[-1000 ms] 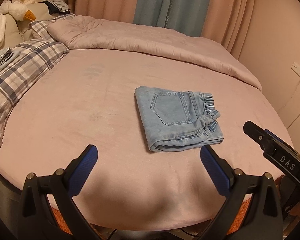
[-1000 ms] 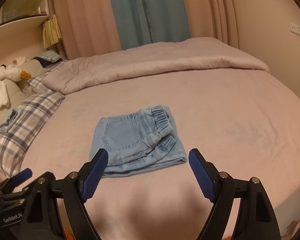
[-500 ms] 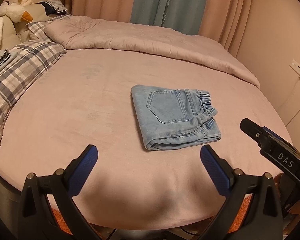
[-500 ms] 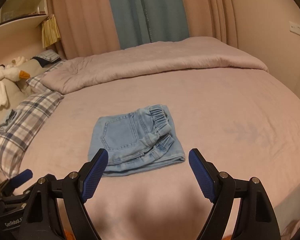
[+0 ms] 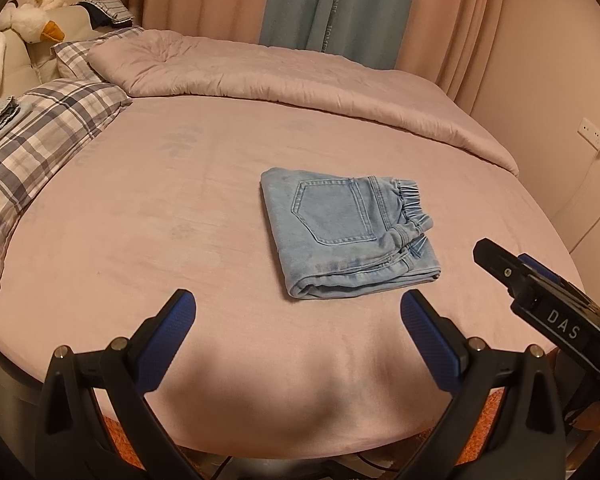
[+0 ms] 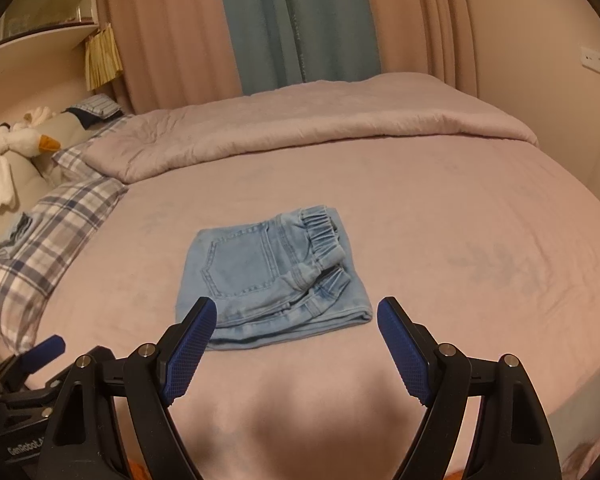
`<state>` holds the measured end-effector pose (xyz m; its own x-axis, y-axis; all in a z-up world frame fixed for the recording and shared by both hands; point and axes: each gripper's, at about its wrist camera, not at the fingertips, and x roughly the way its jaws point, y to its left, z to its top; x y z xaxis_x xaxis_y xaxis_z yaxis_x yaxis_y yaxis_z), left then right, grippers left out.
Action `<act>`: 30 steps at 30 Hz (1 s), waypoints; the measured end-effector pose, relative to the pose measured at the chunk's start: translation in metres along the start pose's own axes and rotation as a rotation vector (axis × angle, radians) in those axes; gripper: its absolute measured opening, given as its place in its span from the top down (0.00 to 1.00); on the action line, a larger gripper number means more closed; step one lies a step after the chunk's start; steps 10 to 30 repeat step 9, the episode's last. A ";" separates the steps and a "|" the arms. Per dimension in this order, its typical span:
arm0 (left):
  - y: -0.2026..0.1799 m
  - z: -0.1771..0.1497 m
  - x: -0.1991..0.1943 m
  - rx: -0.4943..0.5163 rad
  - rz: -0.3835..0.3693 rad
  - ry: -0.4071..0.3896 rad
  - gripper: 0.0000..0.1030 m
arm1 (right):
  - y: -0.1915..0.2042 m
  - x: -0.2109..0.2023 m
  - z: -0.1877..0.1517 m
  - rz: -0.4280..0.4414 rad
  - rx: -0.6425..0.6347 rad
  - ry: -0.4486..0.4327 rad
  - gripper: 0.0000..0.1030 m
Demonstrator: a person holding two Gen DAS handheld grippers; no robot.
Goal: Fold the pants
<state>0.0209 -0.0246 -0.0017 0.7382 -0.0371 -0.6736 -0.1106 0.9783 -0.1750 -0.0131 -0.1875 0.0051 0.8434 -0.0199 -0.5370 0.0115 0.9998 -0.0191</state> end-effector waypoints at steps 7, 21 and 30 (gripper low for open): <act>-0.001 0.000 -0.001 0.001 0.003 -0.005 0.00 | 0.001 0.001 0.000 -0.002 0.002 0.004 0.20; -0.001 -0.001 -0.002 0.000 -0.001 -0.005 0.00 | 0.001 0.001 0.000 -0.003 0.002 0.005 0.20; -0.001 -0.001 -0.002 0.000 -0.001 -0.005 0.00 | 0.001 0.001 0.000 -0.003 0.002 0.005 0.20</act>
